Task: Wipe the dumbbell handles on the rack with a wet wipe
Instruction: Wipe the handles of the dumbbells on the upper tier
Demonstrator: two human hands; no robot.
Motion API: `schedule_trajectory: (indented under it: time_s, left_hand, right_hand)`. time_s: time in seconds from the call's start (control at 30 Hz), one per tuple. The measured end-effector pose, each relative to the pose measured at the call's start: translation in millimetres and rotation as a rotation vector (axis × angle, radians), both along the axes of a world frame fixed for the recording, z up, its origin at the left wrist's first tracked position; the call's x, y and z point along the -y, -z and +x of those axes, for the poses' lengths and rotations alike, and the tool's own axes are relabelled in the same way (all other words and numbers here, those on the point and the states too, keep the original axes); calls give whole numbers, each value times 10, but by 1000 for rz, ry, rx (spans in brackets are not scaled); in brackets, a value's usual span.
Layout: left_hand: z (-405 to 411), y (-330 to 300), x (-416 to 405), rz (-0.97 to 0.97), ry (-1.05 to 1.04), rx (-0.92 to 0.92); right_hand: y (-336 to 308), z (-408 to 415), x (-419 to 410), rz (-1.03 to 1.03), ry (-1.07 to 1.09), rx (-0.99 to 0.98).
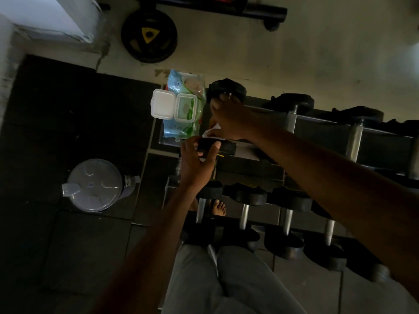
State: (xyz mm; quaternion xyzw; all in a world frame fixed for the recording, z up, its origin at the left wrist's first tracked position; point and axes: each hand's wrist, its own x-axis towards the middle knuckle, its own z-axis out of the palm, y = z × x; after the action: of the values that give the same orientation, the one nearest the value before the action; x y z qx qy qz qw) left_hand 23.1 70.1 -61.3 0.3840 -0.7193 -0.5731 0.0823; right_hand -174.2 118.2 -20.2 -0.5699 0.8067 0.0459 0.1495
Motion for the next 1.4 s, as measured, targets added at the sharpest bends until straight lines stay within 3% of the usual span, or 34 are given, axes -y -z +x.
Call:
schedule_trajectory:
  time_s: [0.13, 0.23, 0.33, 0.53, 0.77, 0.93, 1.23, 1.4]
  left_hand:
    - [1, -6, 15, -10, 22, 14]
    - [3, 1, 33, -4, 29, 33]
    - [-15, -5, 66, 24, 36, 67]
    - [-46, -36, 167, -10, 69, 111]
    - [-79, -56, 178, 9, 82, 156]
    - [-91, -62, 157, 6, 78, 157]
    - [-80, -54, 167, 18, 73, 136]
    - [-76, -60, 162, 17, 78, 136]
  right_hand:
    - [-57, 14, -62, -62, -31, 18]
    - [-43, -4, -391, -236, 64, 157]
    - [44, 64, -666, -323, 296, 404]
    - [315, 176, -816, -252, 644, 620]
    - [325, 203, -804, -235, 774, 824]
    - [318, 318, -744, -441, 838, 789]
    - [245, 223, -706, -407, 487, 556]
    - [281, 81, -616, -516, 553, 417]
